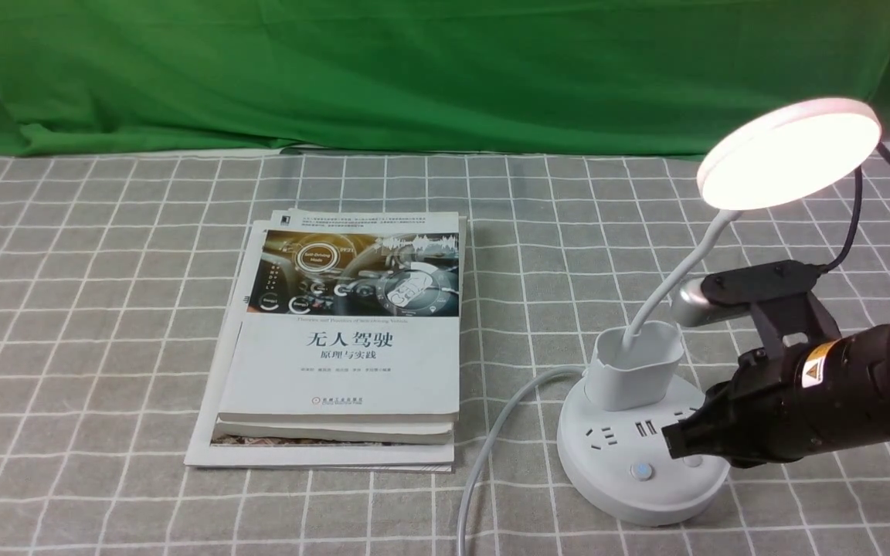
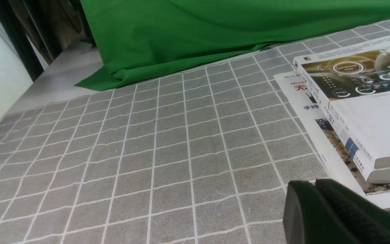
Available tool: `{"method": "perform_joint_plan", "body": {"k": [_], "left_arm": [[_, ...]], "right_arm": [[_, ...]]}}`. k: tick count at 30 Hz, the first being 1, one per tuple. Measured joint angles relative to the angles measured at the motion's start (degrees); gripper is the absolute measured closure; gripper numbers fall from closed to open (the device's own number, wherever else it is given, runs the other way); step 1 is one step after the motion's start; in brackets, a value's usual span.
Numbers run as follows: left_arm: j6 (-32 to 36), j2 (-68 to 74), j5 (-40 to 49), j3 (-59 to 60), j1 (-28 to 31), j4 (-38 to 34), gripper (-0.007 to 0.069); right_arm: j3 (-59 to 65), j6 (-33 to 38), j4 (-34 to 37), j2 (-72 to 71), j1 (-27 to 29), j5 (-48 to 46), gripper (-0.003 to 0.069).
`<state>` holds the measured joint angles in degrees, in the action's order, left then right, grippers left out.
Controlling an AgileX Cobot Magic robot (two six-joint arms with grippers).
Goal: Turn off the desk lamp on the grey coffee tablecloth by hand.
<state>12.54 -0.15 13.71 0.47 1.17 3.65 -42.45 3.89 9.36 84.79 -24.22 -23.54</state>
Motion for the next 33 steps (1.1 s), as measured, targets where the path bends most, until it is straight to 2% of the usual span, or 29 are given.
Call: {"method": "perform_joint_plan", "body": {"k": [8, 12, 16, 20, 26, 30, 33], "left_arm": [[0.0, 0.0, 0.0, 0.0, 0.0, 0.0, 0.0604], [0.0, 0.0, 0.0, 0.0, 0.0, 0.0, 0.0604], [0.0, 0.0, 0.0, 0.0, 0.0, 0.0, 0.0604], [0.0, 0.0, 0.0, 0.0, 0.0, 0.0, 0.0604], [0.0, 0.0, 0.0, 0.0, 0.0, 0.0, 0.0604], [0.0, 0.0, 0.0, 0.0, 0.0, 0.0, 0.0604], [0.0, 0.0, 0.0, 0.0, 0.0, 0.0, 0.0604]], "right_arm": [[2.2, -0.1, -0.1, 4.3, 0.0, 6.6, 0.0622], [2.2, -0.1, 0.0, 3.8, 0.0, 6.6, 0.0618], [2.3, -0.3, 0.0, -0.8, 0.7, 2.7, 0.0618], [1.6, -0.4, -0.6, -7.5, 4.7, -2.8, 0.062], [1.1, -0.7, -4.3, -20.4, 15.2, -10.9, 0.0622], [1.4, 0.7, -5.1, -32.5, 20.9, -11.2, 0.0626], [3.6, 3.3, -5.2, -41.6, 21.7, -7.9, 0.0626]]}}
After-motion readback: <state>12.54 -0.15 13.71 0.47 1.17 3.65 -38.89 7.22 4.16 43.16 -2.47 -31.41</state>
